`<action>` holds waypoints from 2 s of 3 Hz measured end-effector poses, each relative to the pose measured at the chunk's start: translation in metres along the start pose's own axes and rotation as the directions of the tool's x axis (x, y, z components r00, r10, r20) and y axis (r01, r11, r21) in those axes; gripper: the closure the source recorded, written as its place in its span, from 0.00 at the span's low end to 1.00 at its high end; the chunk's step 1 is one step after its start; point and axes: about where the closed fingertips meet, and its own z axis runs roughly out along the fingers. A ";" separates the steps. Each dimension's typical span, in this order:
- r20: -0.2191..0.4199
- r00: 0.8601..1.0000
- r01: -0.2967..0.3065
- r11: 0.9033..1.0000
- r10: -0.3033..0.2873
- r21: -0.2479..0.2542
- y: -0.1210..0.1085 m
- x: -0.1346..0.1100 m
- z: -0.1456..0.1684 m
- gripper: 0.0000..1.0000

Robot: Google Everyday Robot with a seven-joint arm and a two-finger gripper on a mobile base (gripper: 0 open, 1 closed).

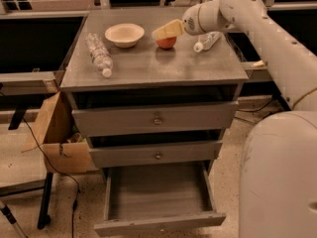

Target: Place apple into bottom drawer

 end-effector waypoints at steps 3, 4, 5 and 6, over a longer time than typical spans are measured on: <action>-0.076 0.997 -0.003 0.999 0.007 0.051 0.007 0.013 0.049 0.00; -0.094 0.996 0.004 0.995 0.005 0.104 0.002 0.014 0.060 0.00; -0.103 0.995 0.018 0.990 -0.003 0.141 -0.007 0.016 0.068 0.18; -0.108 0.994 0.031 0.987 -0.014 0.160 -0.016 0.018 0.072 0.41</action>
Offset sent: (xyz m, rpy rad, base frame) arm 0.0269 0.0295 -0.0337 -0.0540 0.0508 -0.0606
